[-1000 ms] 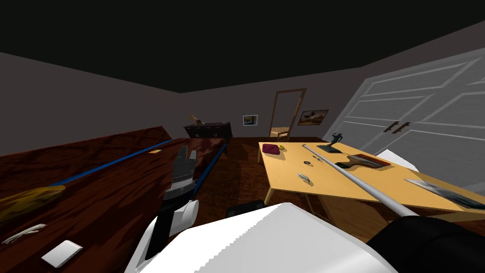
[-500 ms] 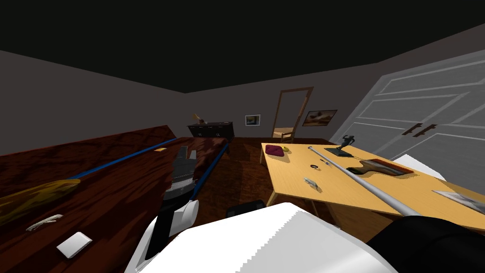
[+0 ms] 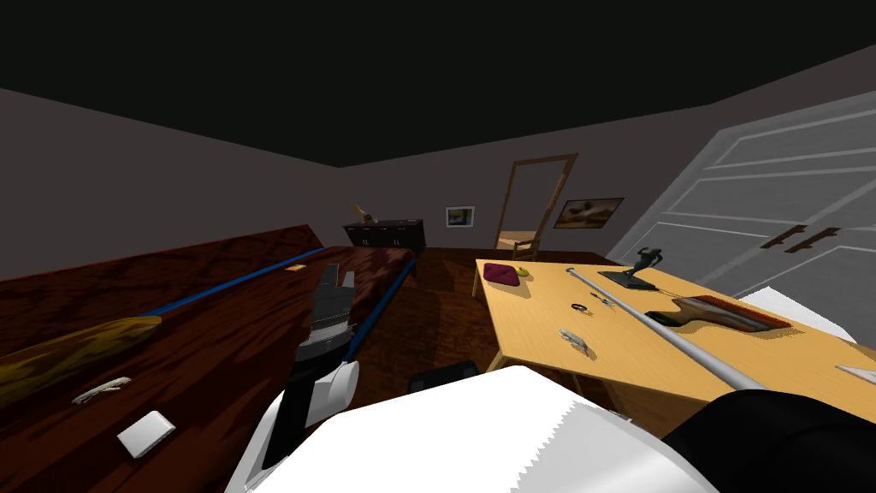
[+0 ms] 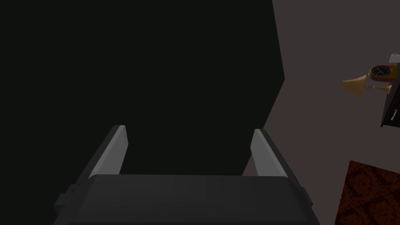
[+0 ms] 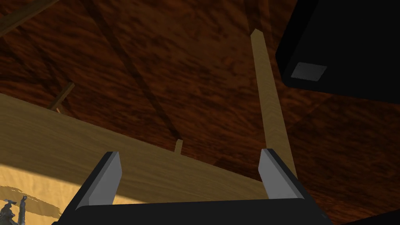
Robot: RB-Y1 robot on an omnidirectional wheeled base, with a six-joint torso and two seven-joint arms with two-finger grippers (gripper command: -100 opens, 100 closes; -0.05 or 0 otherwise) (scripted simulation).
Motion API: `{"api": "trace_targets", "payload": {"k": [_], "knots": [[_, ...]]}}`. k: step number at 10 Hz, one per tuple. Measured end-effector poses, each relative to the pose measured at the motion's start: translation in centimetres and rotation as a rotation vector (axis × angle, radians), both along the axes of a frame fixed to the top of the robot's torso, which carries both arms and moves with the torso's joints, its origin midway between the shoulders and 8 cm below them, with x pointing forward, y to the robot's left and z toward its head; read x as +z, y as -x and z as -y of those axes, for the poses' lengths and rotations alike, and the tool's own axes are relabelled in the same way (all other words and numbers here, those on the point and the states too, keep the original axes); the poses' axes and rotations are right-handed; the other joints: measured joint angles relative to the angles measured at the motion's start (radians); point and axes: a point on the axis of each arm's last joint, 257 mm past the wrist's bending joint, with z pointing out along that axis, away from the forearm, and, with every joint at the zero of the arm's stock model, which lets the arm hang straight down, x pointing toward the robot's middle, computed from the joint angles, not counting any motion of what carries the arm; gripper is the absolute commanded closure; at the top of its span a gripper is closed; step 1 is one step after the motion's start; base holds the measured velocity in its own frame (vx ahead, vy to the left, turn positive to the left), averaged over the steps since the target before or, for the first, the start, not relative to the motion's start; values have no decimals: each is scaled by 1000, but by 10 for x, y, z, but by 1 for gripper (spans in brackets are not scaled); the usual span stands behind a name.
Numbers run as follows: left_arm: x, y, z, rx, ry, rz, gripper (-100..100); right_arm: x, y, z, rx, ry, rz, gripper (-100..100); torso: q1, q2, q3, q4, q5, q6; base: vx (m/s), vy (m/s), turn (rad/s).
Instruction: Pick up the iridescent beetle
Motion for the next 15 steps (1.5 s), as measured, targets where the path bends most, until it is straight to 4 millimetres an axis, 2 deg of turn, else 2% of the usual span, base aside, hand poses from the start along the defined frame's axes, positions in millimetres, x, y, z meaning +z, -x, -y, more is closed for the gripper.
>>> {"api": "trace_targets", "payload": {"k": [2,4,6,8,11,15], "knots": [[0,0,0,0,0,0,0,5,12,21,28,47,-39,-100,0,-1,-1,0,0,0,64,-4,78],[0,0,0,0,0,0,0,13,27,51,74,114,-93,-100,-1,-6,-3,-1,0,-1,129,-28,174],[0,0,0,0,0,0,0,30,42,80,138,188,-156,-100,-3,-8,-4,-2,0,-1,128,-34,100],[0,0,0,0,0,0,0,31,32,89,154,207,-158,-100,0,-2,-1,-1,0,0,18,-3,9],[0,0,0,0,0,0,0,36,42,103,169,239,-192,-100,-1,-1,-1,0,0,0,55,-27,88],[0,0,0,0,0,0,0,41,37,119,239,285,-230,-100,-5,-7,-4,-2,-1,-1,129,-81,126]]}}
